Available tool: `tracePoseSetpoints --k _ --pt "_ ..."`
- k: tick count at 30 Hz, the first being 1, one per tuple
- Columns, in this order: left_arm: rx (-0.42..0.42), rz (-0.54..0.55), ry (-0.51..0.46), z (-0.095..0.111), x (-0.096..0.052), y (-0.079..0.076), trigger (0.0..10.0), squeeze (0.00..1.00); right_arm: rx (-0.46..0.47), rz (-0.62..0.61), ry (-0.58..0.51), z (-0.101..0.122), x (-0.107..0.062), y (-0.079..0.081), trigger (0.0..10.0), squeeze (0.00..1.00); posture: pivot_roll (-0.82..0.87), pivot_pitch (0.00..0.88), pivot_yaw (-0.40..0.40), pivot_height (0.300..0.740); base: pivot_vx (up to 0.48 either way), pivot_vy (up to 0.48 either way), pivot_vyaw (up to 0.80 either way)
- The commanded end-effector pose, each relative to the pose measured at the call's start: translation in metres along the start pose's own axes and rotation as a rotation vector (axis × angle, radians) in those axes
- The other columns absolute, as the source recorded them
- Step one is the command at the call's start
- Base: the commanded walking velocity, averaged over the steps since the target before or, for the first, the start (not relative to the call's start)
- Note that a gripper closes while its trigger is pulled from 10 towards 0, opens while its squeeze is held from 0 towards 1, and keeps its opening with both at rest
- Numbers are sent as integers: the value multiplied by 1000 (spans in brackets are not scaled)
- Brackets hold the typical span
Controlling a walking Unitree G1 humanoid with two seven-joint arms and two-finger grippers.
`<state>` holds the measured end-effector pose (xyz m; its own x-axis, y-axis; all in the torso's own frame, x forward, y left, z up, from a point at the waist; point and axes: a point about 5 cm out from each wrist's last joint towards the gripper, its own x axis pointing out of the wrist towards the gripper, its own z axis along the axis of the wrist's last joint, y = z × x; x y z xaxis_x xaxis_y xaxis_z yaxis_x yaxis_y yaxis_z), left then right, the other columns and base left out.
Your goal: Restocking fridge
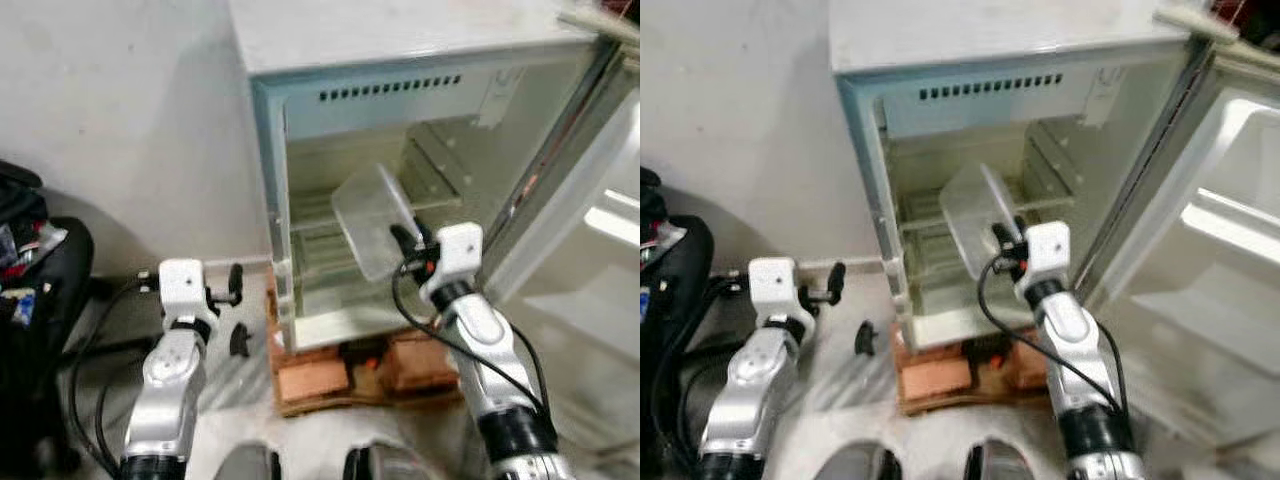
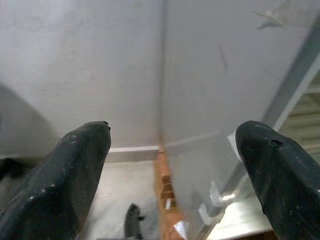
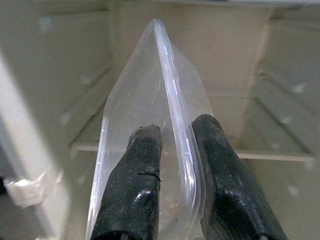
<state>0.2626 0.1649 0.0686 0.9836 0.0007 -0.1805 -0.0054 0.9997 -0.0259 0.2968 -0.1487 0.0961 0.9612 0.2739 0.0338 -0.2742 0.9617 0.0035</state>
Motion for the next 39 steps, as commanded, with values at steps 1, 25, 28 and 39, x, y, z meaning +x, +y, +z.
tracePoseSetpoints --k 1,25,28,39 --pt "13 27 0 0 -2 8 10000 0 4 25 -22 4 3 8 10000 0 73 64 -12 740 0 0 0" --pt "7 29 1 0 -3 8 10000 0 0 23 -20 3 7 6 10000 0 72 87 -15 740 151 0 0" --pt "5 29 -9 1 -5 10 10000 0 1 25 -18 3 7 6 10000 0 73 89 -15 740 0 0 0" --pt "-8 27 4 0 -5 10 10000 0 9 33 -13 1 6 8 10000 0 70 91 -12 740 317 0 0"
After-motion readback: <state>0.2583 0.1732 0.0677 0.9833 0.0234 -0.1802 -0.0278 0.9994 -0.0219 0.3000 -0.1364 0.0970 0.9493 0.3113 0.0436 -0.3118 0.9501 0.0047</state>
